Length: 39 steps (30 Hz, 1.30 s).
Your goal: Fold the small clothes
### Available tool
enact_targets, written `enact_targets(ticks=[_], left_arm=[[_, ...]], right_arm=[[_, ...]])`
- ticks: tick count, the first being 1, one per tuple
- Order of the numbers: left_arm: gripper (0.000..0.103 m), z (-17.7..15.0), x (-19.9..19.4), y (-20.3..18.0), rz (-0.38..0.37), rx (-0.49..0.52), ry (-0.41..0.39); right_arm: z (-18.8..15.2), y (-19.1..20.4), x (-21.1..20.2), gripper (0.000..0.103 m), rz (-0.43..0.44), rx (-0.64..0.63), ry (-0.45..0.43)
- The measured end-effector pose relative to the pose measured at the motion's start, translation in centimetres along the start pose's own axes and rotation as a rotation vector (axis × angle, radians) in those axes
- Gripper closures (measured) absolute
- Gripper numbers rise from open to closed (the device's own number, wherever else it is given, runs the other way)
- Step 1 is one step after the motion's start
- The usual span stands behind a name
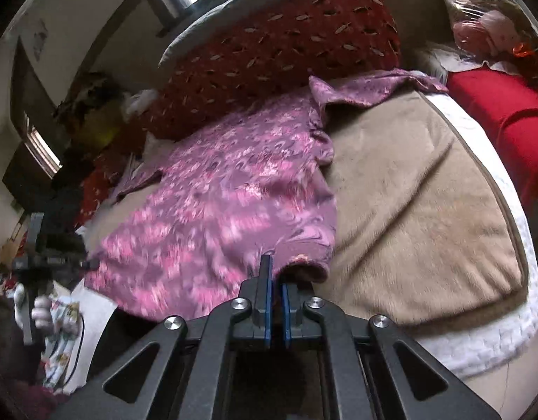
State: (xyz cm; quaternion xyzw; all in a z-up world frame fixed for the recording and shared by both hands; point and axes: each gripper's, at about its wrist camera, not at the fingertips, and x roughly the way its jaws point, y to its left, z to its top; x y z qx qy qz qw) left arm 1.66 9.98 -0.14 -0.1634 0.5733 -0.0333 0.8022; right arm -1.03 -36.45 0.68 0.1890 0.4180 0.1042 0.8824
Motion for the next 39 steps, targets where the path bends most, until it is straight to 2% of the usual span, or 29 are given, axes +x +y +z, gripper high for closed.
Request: enact_targets(ticks=[3,4,5,7,9,11,12,13,14,15,17,20,22,23,24,25,27,28,31,33,35,37,38,39], left_arm=[[0.101,-0.8,2.6,1.6,0.065,-0.014,0.064],[0.1,-1.6,3.3,2.1,0.073,-0.022,0.094],[0.1,-1.8,3.7,2.2,0.067,-0.037,0.114],[0.1,-2.1,3.2,2.3,0.051,-0.044,0.099],[0.1,-1.5,2.0,1.8,0.056,-0.019,0.044],[0.096,-0.4,1.1,0.5,0.055,0.029,-0.005],[0.089,0.0,0.9,-0.1,0.048,0.049,-0.018],[0.077,0.9,0.9,-1.4,0.045,0.073,-0.034],[0.071,2.2,1.8,-2.4,0.052,0.089,-0.049],[0.063,3.4,2.7,-3.0,0.062,0.105,-0.063],[0.063,4.9,4.4,-5.1,0.079,0.143,-0.069],[0.063,6.5,7.5,-7.1,0.103,0.149,-0.03],[0.063,7.0,8.4,-7.7,0.109,0.146,-0.014],[0.063,7.2,8.7,-8.0,0.11,0.145,-0.019],[0.063,7.3,8.9,-8.2,0.117,0.144,-0.029],[0.063,7.4,9.4,-8.4,0.128,0.148,-0.037],[0.063,7.5,10.9,-8.5,0.172,0.155,-0.021],[0.063,7.5,12.2,-8.2,0.199,0.153,0.013],[0.062,7.7,12.7,-8.3,0.215,0.15,0.024],[0.062,7.9,12.0,-8.7,0.177,0.142,0.029],[0.062,8.6,11.1,-9.5,0.114,0.122,0.025],[0.062,9.4,10.7,-10.7,0.088,0.126,0.006],[0.061,9.9,10.6,-11.5,0.086,0.133,-0.012],[0.058,10.3,10.7,-12.3,0.092,0.139,-0.027]], right_arm=[[-2.5,-0.6,1.1,0.099,-0.025,0.014,0.089],[-3.7,-1.2,2.3,0.099,-0.038,0.029,0.153],[-4.4,-1.6,3.1,0.099,-0.062,0.042,0.201],[-5.2,-2.4,3.9,0.095,-0.101,0.062,0.274],[-4.5,-2.9,3.2,0.094,-0.111,0.079,0.247],[-2.4,-3.2,1.9,0.089,-0.113,0.091,0.158],[-0.9,-3.3,1.6,0.076,-0.125,0.092,0.11],[0.3,-3.3,1.8,0.068,-0.129,0.088,0.083],[1.3,-3.3,2.3,0.055,-0.133,0.08,0.061],[2.3,-3.4,3.1,0.051,-0.14,0.073,0.041],[4.4,-3.3,6.1,0.052,-0.131,0.069,0.036],[6.4,-3.8,11.5,0.052,-0.189,0.07,0.078],[6.7,-4.4,13.9,0.093,-0.167,0.069,0.143],[7.1,-4.2,14.4,0.1,-0.141,0.061,0.154],[7.4,-3.9,13.9,0.1,-0.125,0.056,0.124],[8.0,-3.7,12.7,0.1,-0.115,0.046,0.056],[8.5,-4.2,11.1,0.1,-0.118,0.057,-0.026],[8.5,-5.1,11.3,0.1,-0.134,0.075,-0.013],[7.2,-7.1,14.1,0.099,-0.173,0.083,0.151],[7.7,-6.8,13.1,0.092,-0.163,0.075,0.119],[9.2,-6.1,11.3,0.089,-0.158,0.077,0.042],[11.1,-5.3,10.8,0.079,-0.079,0.081,-0.035],[11.7,-4.9,10.8,0.071,-0.054,0.078,-0.054],[12.4,-4.4,11.0,0.069,-0.038,0.069,-0.066]])
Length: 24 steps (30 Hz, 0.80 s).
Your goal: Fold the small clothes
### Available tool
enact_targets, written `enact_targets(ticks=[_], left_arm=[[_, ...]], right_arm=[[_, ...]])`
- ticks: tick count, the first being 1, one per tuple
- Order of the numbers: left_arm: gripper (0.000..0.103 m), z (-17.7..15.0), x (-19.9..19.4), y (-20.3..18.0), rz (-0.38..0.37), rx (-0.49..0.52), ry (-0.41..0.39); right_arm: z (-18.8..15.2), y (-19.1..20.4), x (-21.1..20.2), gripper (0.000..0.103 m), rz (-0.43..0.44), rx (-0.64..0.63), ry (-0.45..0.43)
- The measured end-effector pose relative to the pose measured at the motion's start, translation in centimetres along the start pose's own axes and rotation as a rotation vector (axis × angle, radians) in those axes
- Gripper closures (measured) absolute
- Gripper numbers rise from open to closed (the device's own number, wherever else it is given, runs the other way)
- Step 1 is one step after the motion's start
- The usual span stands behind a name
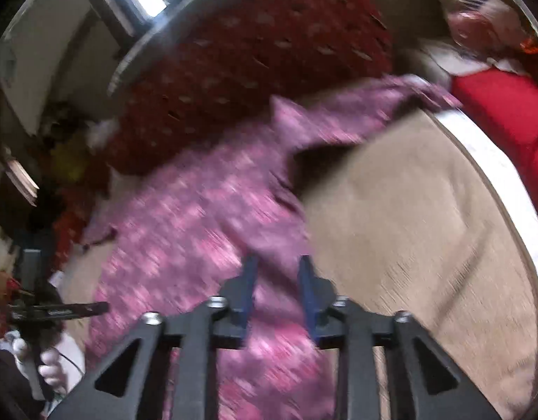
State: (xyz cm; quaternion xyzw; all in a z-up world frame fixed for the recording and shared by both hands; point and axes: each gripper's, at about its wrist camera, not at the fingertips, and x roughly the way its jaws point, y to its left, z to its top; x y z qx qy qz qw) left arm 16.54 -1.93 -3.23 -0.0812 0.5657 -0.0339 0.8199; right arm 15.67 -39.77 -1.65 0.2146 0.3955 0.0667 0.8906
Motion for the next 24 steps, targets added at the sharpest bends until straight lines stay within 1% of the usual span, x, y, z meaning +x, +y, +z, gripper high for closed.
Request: enact_targets(ticks=[1,2,4,5,6,7,8,10,11,12,13,15,16,17,19,21,22,24], left_arm=[[0.055,0.5,0.4,-0.7,0.008,0.004,-0.006],[0.054,0.8,0.8,-1.1,0.015,0.005,-0.004],[0.054,1.4,2.1,-1.8,0.033,0.004,0.018],[0.054,1.5,3.2,-2.1,0.052,0.005,0.042],[0.054,1.4,4.3,-2.3,0.071,0.006,0.072],[0.053,1.3,4.9,-2.5,0.082,0.008,0.083],[0.051,1.1,5.1,-2.7,0.099,0.025,0.069],[0.042,1.0,5.1,-3.1,0.098,0.054,0.062],[0.041,1.0,5.1,-3.3,0.099,0.069,0.065],[0.039,0.9,5.2,-3.4,0.101,0.076,0.066],[0.037,0.8,5.2,-3.5,0.099,0.084,0.061],[0.034,0.4,5.0,-3.6,0.097,0.093,0.052],[0.032,0.2,5.0,-3.7,0.101,0.101,0.048],[0.032,0.1,5.1,-3.9,0.109,0.114,0.046],[0.03,-0.3,5.3,-4.4,0.121,0.127,0.048],[0.03,-0.7,5.1,-4.7,0.121,0.123,0.051],[0.03,-0.7,5.1,-4.8,0.118,0.118,0.057],[0.03,-0.6,5.3,-4.6,0.109,0.104,0.068]], right_arm=[[0.4,0.5,0.8,0.069,0.008,-0.022,-0.006],[0.3,1.0,1.5,0.069,0.004,-0.041,-0.002],[0.0,1.6,4.2,0.069,-0.017,-0.072,0.035],[-0.8,1.5,5.3,0.069,-0.029,-0.081,0.06],[-1.4,1.2,7.1,0.073,-0.062,-0.096,0.114],[-2.1,0.8,8.1,0.073,-0.083,-0.106,0.153],[-2.6,0.4,8.7,0.073,-0.08,-0.118,0.162],[-1.7,0.0,7.6,0.072,-0.023,-0.108,0.138],[-1.0,-0.5,7.1,0.072,-0.002,-0.086,0.126],[0.0,-1.6,6.3,0.071,0.015,-0.053,0.093],[1.6,-3.2,5.2,0.071,0.011,-0.004,0.048],[4.4,-7.0,3.7,0.064,-0.019,0.093,-0.017],[5.3,-8.5,3.3,0.063,-0.035,0.128,-0.039],[6.6,-10.7,2.8,0.062,-0.07,0.179,-0.066],[8.6,-14.6,2.8,0.062,-0.104,0.277,-0.099],[9.7,-17.6,3.0,0.057,-0.125,0.365,-0.124],[10.2,-19.4,3.3,0.056,-0.137,0.423,-0.137],[10.9,-21.6,4.3,0.053,-0.14,0.494,-0.13]])
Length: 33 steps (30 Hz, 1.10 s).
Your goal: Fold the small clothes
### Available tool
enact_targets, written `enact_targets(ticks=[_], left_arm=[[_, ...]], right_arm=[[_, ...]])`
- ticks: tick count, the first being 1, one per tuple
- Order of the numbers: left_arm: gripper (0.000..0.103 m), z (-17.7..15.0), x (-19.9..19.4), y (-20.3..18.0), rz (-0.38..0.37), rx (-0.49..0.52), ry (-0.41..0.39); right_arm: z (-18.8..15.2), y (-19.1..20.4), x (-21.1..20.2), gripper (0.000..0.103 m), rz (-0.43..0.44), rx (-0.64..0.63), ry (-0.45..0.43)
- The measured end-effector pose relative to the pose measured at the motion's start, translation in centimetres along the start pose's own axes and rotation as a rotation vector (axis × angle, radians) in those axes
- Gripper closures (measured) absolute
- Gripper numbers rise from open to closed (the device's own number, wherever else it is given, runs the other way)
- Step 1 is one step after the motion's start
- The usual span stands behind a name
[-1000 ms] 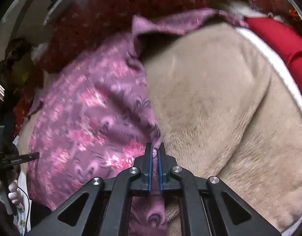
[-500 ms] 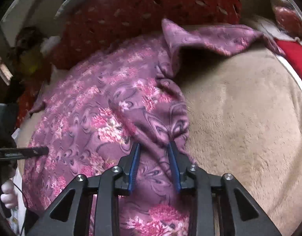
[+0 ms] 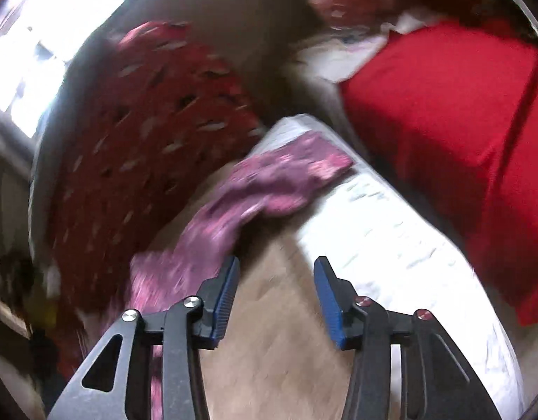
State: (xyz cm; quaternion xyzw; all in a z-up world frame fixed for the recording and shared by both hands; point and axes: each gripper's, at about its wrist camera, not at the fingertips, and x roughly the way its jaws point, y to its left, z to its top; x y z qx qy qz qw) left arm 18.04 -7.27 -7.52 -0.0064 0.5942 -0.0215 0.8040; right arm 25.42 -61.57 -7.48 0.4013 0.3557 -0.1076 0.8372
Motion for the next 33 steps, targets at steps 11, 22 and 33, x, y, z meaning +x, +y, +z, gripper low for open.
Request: enact_targets(ticks=[11,22,33], left_arm=[[0.027,0.2,0.1,0.5,-0.001,0.009,0.004],[0.027,3.3,-0.6,3.2,-0.114,-0.037,0.008],[0.027,9.7,0.1,4.1,-0.212,-0.124,-0.033]], right_arm=[[1.8,-1.5,3.8,0.048,0.154,0.249,0.024],[5.8,1.0,-2.8,0.103,0.208,0.092,-0.152],[3.9,-5.2,-1.4,0.065,0.116,0.287,-0.054]])
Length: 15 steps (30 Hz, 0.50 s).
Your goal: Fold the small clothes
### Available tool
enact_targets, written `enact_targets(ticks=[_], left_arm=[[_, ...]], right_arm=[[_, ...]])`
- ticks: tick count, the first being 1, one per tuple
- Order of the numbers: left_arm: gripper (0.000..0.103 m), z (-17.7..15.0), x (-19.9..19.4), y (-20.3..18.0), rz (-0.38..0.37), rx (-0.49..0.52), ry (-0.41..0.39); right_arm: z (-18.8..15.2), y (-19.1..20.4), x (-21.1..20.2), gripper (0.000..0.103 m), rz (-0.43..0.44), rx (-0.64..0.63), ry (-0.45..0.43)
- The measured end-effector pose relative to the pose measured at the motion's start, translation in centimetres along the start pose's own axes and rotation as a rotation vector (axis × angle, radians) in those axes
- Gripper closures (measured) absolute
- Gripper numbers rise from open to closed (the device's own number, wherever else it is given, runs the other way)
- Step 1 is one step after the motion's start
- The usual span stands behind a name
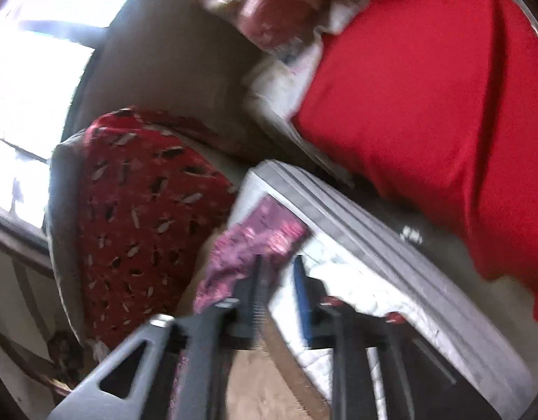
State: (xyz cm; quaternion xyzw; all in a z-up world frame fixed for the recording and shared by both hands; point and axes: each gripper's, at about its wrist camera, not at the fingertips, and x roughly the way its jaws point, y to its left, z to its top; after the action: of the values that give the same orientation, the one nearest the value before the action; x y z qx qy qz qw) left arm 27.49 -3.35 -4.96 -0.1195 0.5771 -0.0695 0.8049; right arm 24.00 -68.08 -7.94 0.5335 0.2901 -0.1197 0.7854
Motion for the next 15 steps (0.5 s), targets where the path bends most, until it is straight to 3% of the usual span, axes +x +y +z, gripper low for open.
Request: enact_targets(ticks=[7,8,10,11,12,15], left_arm=[[0.024,-0.3,1.4,-1.8,-0.006,0.044,-0.011],[0.024,-0.2,1.5,-1.9,-0.005,0.053,-0.012],[0.024,0.0,1.4,-2.0,-0.005,0.067,-0.018],[0.024,0.2,1.0,-2.0,-0.007,0.072,-0.029],[0.024,0.6,0.5,-1.9,-0.004,0.075,-0.054],[0.024,2.3,-0.6,-1.8,0.021,0.079,-0.136]], right_arm=[[-2.0,1.4,6.7,0.054,0.066,0.07,0.064],[-2.5,2.1,7.9,0.05,0.058,0.058,0.088],[-3.0,3.9,8.2,0.052,-0.017,-0.017,0.019],[-3.1,4.5,8.1,0.069,-0.046,-0.037,-0.005],[-3.0,4.9,8.0,0.097,-0.062,-0.045,-0.015],[-1.4,6.0,5.8,0.096,-0.083,-0.102,-0.078]])
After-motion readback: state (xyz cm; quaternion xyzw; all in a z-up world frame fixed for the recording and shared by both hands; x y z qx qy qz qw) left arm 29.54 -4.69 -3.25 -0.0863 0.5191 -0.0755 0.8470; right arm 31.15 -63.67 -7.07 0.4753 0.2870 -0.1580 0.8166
